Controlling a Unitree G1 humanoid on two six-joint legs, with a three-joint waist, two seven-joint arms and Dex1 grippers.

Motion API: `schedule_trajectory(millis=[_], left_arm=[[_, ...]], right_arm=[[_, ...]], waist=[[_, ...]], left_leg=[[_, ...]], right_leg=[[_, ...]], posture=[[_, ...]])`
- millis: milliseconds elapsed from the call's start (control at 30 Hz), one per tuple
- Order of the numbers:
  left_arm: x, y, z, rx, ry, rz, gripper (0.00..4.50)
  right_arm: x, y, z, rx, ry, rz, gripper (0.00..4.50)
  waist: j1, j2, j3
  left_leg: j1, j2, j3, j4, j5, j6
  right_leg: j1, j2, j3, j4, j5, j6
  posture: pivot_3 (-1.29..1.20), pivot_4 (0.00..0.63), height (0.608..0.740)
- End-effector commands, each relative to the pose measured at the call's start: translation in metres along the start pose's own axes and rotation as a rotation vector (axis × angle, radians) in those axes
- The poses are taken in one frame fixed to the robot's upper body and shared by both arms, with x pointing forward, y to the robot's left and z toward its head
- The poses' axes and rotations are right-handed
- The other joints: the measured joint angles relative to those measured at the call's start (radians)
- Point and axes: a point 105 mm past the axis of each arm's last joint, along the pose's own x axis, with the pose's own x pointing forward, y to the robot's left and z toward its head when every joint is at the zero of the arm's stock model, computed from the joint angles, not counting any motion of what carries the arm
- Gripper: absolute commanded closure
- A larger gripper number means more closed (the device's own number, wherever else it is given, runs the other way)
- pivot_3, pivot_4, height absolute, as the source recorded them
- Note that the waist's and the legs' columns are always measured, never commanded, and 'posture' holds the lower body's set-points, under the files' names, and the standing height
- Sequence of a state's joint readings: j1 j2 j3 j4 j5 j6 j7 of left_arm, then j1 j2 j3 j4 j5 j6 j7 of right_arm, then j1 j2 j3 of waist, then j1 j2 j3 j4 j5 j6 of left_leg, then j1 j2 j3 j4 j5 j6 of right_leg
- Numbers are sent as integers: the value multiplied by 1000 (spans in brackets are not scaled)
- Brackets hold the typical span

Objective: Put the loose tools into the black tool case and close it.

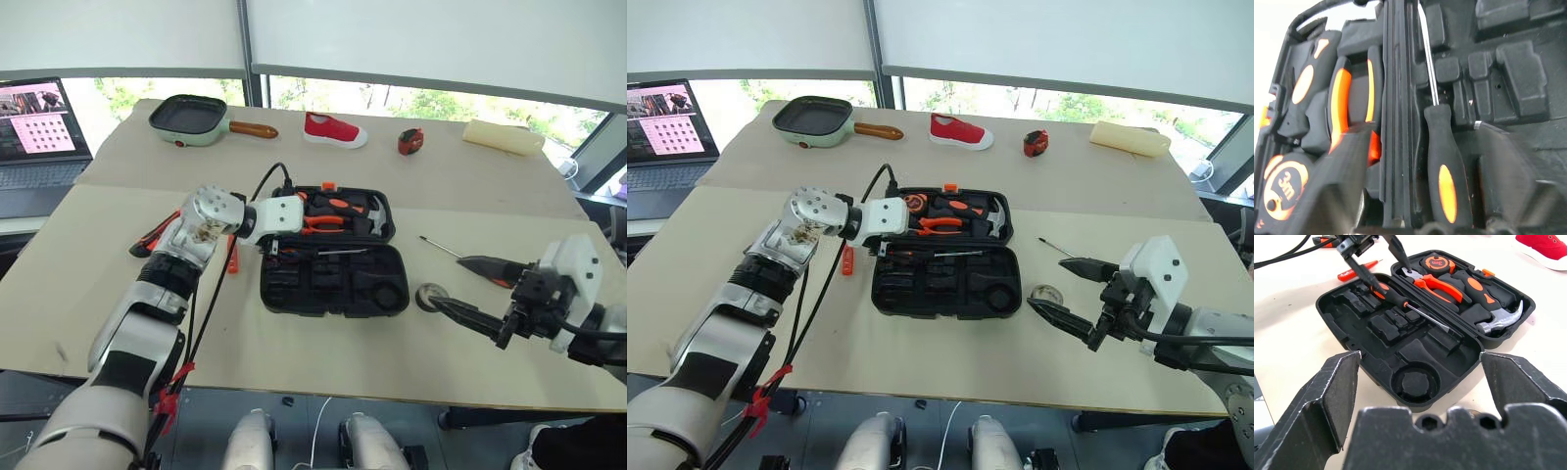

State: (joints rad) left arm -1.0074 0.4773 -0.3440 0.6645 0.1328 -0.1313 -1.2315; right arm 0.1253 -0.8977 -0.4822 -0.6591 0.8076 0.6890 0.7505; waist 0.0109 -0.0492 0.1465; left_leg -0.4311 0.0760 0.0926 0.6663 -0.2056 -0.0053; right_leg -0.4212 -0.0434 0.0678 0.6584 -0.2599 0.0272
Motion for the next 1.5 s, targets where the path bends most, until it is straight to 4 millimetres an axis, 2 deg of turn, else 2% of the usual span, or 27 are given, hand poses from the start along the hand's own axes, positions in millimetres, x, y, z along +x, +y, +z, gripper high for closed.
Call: schedule_trajectory(millis=[33, 133, 167, 433, 567, 767, 867, 933, 1000, 1067, 1100, 1200, 1233, 1333, 1400, 1467, 1500], left_arm=[[3, 5, 7, 52, 1, 10, 3179], [7, 3, 7, 51, 1, 2, 4284], [9, 3, 7, 49, 2, 1, 4472], [23, -11, -3, 51, 53, -66, 4472], [31, -14, -13, 70, 98, -61, 4472], [39, -15, -16, 72, 107, -64, 4472], [37, -11, -10, 37, 57, -49, 4472], [27, -2, 4, -78, -56, -18, 4472], [10, 6, 19, -189, -199, 0, 3983], [-16, 10, 27, -266, -294, 1, 3317], [-32, 9, 31, -306, -334, -16, 3125], [-75, -9, 49, -393, -432, -163, 2037], [-84, -17, 54, -398, -450, -203, 1513], [-98, -37, 63, -399, -454, -278, 621], [-101, -49, 66, -398, -437, -313, 33], [-100, -56, 67, -392, -427, -328, 33], [-99, -61, 68, -388, -423, -335, 33]], right_arm=[[1, 2, 8, -27, -22, -1, 0], [1, 1, 8, -28, -21, -3, 0], [1, 1, 8, -28, -21, -3, 0], [1, 2, 7, -18, -22, -7, 0], [1, 2, 7, -12, -23, -11, 0], [2, 2, 6, -7, -24, -19, 0], [-1, -1, -1, -12, 4, -57, 0], [-8, -9, -8, -7, 36, -118, 0], [-23, -20, -17, 14, 76, -188, 0], [-47, -34, -27, 40, 126, -267, 0], [-62, -41, -32, 44, 160, -302, 0], [-95, -63, -43, 39, 252, -379, 0], [-100, -69, -46, 38, 271, -389, 0], [-104, -89, -52, 24, 316, -399, 0], [-97, -102, -56, 9, 335, -391, 0], [-88, -112, -58, 1, 341, -379, 0], [-78, -118, -61, -8, 345, -366, 0]], waist=[[0, 0, 0], [0, 0, 0], [0, 0, 0], [1, 0, 0], [2, 0, 0], [7, 1, -1], [8, 1, -1], [7, 1, -1], [5, 1, -1], [0, 2, 0], [-1, 2, 0], [-19, 4, 1], [-26, 4, 1], [-29, 6, 0], [-32, 8, 1], [-30, 8, 1], [-30, 8, 1]], left_leg=[[0, 0, 0, 0, 0, 0], [0, 0, 0, 0, 0, 0], [0, 0, 0, 0, 0, 0], [0, 0, -1, 0, 0, 0], [0, 0, -1, 1, 0, 0], [1, -2, -3, 3, 0, 0], [1, -3, -5, 4, 1, 1], [1, -3, -6, 4, 1, 1], [0, -3, -6, 5, 1, 1], [-6, -3, -7, 6, 1, 2], [-7, -3, -7, 8, 1, 2], [-7, -3, -7, 8, 0, 2], [-7, -3, -7, 8, 0, 2], [-2, -3, -8, 8, 0, 2], [1, -4, -7, 9, 0, 3], [6, -4, -7, 9, 0, 3], [8, -4, -7, 8, 0, 3]], right_leg=[[0, 0, 0, 0, 0, 0], [0, 0, 0, 0, 0, 0], [0, 0, 0, 0, 0, 0], [0, 0, 0, 0, 0, 0], [1, 0, 0, 0, 0, 0], [4, 0, 0, 1, 0, 1], [6, 0, 0, 1, 0, 2], [7, 0, 0, 1, 0, 2], [5, 0, 0, 1, 0, 2], [-1, 0, 0, 4, -1, 2], [-2, 0, 0, 5, -1, 3], [-1, 0, 0, 5, -1, 3], [-1, 0, 0, 5, -1, 3], [3, 0, 0, 5, -1, 3], [7, -1, 0, 5, -3, 7], [11, -1, 1, 5, -5, 9], [13, 0, 1, 4, -6, 9]], posture=[[0, 150, 740], [0, 150, 740], [0, 150, 740], [0, 150, 740], [0, 150, 740], [0, 150, 740], [0, 150, 740], [0, 150, 740], [0, 150, 740], [0, 150, 740], [0, 150, 740], [0, 150, 740], [0, 150, 740], [0, 150, 740], [0, 150, 740], [0, 150, 740], [0, 150, 740]])
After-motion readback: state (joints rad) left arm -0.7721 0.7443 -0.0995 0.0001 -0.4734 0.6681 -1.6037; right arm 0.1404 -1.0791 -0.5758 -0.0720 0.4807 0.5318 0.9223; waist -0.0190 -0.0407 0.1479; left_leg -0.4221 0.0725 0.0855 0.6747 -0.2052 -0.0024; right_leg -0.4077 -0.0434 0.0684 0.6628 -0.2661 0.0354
